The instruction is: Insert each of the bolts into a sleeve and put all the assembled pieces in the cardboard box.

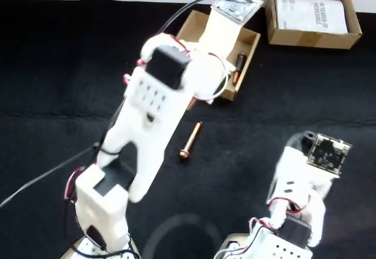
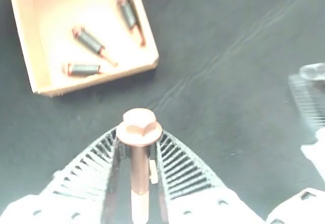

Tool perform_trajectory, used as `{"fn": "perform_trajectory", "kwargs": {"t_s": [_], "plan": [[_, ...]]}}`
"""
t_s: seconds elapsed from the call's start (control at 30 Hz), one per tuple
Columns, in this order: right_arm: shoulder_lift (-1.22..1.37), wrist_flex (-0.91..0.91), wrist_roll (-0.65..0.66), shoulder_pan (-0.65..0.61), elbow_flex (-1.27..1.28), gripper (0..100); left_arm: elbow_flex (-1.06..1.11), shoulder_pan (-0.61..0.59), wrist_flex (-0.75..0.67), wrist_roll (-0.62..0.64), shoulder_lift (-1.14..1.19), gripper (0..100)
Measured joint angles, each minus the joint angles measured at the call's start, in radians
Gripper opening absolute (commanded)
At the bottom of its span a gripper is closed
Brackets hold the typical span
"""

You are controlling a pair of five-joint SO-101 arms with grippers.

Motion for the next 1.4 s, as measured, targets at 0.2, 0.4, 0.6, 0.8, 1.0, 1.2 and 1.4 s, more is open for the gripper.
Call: {"fn": "perform_trajectory", "kwargs": {"t_s": [0.2, 0.4, 0.6, 0.8, 1.0, 1.2, 1.4], "plan": [[0.000, 0.000, -0.206, -0.308, 0.000, 0.8, 0.000, 0.104, 0.000, 0.000, -0.155, 1], [0.000, 0.000, -0.222, -0.459, 0.000, 0.8, 0.000, 0.124, -0.109, 0.003, -0.245, 1], [0.000, 0.000, -0.222, -0.577, 0.000, 0.8, 0.000, 0.132, -0.273, 0.149, -0.351, 1], [0.000, 0.000, -0.222, -0.667, 0.000, 0.8, -0.002, 0.107, -0.362, 0.311, -0.385, 1], [0.000, 0.000, -0.222, -0.706, 0.000, 0.8, -0.009, 0.009, -0.407, 0.362, -0.279, 1], [0.000, 0.000, -0.222, -0.710, -0.002, 0.8, -0.008, 0.002, -0.408, 0.362, -0.109, 1], [0.000, -0.025, -0.153, -0.710, -0.012, 0.8, -0.008, 0.003, -0.408, 0.362, -0.009, 1]]}}
